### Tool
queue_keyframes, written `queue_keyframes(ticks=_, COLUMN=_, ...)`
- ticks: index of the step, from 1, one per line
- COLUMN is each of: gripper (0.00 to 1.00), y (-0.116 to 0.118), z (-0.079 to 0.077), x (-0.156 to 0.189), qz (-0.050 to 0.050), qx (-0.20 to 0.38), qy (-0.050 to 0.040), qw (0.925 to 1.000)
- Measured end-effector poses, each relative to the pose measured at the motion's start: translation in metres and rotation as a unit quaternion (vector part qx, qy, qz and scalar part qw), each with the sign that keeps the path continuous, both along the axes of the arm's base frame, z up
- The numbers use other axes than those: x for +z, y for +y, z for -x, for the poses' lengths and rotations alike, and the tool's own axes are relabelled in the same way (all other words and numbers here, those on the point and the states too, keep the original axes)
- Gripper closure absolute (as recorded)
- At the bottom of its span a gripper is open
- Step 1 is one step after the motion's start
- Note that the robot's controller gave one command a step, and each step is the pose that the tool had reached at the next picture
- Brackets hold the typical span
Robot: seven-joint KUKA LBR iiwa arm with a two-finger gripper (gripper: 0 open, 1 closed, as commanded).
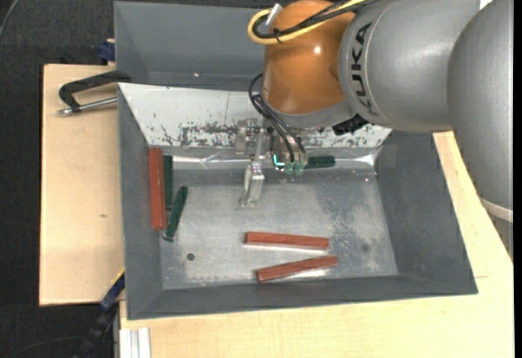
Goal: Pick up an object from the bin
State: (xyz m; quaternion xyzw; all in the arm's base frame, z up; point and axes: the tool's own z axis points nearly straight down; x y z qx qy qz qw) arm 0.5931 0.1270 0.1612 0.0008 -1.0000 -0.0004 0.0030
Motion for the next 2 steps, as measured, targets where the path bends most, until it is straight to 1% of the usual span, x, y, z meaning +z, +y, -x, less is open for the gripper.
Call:
queue_keyframes(ticks=1, gripper=0.00, y=-0.096, z=0.017, x=-0.083, qz=0.002, qx=0.036, qy=0.0007, qw=0.9993)
queue_keyframes(ticks=2, gripper=0.00, y=-0.088, z=0.090, x=-0.078, qz=0.000, qx=0.068, qy=-0.0003, qw=0.9977)
